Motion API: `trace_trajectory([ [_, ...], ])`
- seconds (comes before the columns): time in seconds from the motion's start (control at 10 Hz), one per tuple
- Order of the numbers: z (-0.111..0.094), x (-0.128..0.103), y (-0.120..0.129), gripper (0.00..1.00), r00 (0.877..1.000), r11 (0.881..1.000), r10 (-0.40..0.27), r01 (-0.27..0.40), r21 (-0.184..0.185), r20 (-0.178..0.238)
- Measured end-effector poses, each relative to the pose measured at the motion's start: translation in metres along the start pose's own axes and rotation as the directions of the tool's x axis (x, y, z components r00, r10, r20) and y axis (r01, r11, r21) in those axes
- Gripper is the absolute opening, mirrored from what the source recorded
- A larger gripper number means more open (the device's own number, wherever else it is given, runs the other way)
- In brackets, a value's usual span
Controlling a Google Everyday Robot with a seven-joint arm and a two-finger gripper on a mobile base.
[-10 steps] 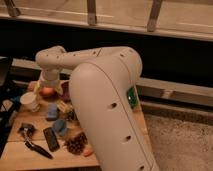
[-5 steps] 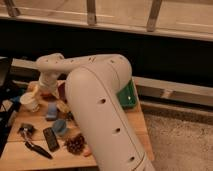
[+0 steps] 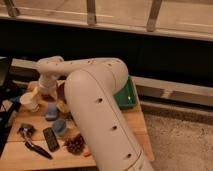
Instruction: Place sponge in paper cup
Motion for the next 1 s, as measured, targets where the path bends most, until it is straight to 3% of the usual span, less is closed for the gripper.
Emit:
trace_trajectory([
  [0.3,0.001,0.000,0.001,0.80,1.000,1.000,0.001,-0.001,-0.002,-0.002],
  [0.8,0.042,0.009,-0.024,0.80,0.996,0.998,0.054,-0.056,-0.030,-0.074],
  [1.0,0.045,0.011,-0.028,0.80,0.995,0.997,0.061,-0.064,-0.034,-0.078],
])
